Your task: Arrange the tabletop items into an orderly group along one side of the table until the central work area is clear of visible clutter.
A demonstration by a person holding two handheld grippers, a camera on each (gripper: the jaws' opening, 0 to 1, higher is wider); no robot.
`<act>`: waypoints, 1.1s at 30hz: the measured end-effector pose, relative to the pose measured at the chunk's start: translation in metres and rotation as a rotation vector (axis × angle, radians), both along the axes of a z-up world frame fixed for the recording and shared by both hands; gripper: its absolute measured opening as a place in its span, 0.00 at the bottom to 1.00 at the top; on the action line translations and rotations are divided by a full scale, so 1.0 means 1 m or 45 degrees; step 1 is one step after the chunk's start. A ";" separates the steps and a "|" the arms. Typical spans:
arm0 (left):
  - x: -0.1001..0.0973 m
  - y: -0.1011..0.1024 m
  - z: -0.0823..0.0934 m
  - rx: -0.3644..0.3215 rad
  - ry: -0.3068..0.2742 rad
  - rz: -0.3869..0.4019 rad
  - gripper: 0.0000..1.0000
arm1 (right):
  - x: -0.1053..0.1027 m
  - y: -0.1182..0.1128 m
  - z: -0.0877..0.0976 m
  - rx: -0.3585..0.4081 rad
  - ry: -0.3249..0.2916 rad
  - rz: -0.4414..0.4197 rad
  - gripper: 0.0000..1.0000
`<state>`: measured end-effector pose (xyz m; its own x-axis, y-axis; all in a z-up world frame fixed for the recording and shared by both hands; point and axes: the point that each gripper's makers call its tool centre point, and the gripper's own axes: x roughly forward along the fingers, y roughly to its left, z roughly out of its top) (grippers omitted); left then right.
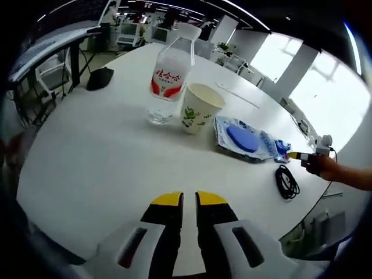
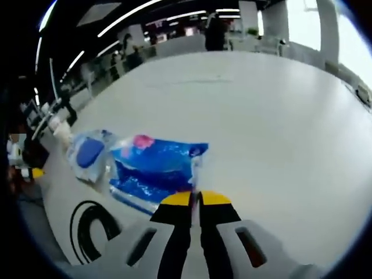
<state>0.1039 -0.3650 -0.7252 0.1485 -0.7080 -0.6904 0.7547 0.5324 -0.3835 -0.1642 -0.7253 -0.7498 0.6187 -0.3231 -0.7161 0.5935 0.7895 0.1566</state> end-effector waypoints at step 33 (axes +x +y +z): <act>-0.006 0.013 0.041 -0.073 -0.213 -0.217 0.13 | -0.004 0.100 0.043 -0.008 -0.128 0.103 0.22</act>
<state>0.0976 -0.3522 -0.6841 0.1329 -0.7697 -0.6244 0.8872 0.3732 -0.2713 -0.1684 -0.6256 -0.7066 0.7114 -0.2739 -0.6472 0.5096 0.8352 0.2067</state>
